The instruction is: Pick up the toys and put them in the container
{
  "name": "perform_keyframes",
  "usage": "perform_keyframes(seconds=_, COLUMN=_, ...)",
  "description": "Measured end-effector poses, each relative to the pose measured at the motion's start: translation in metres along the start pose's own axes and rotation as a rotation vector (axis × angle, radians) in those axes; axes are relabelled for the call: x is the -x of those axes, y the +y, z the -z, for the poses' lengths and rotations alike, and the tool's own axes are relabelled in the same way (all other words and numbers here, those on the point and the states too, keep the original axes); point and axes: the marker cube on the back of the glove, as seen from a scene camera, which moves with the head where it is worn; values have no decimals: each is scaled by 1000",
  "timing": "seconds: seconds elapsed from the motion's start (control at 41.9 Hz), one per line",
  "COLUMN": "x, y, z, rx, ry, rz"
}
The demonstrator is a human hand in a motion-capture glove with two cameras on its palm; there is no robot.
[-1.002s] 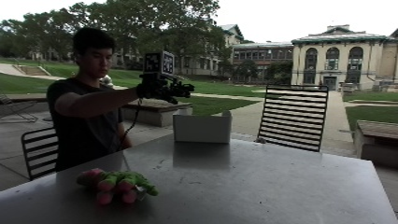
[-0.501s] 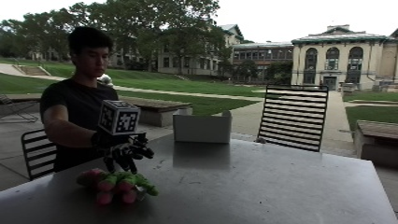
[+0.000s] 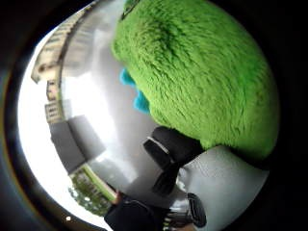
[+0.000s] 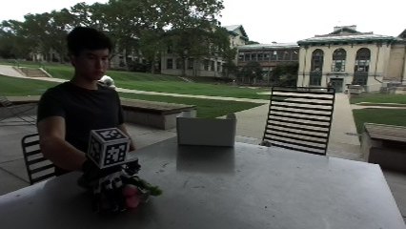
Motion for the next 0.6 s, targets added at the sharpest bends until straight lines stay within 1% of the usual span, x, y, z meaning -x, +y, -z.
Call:
perform_keyframes(seconds=0.072, x=-3, y=1, z=1, rx=-35, ry=-52, rz=-6)
perform_keyframes(seconds=0.167, x=-8, y=3, z=4, rx=-122, ry=-105, rz=-14)
perform_keyframes(seconds=0.31, x=-9, y=4, z=8, rx=-176, ry=-64, rz=-35)
perform_keyframes(seconds=0.406, x=-5, y=4, z=15, rx=-174, ry=-30, rz=-47)
perform_keyframes(seconds=0.501, x=9, y=8, z=33, rx=-179, ry=-91, rz=-39)
perform_keyframes(seconds=0.597, x=32, y=15, z=64, rx=-330, ry=-150, rz=-49)
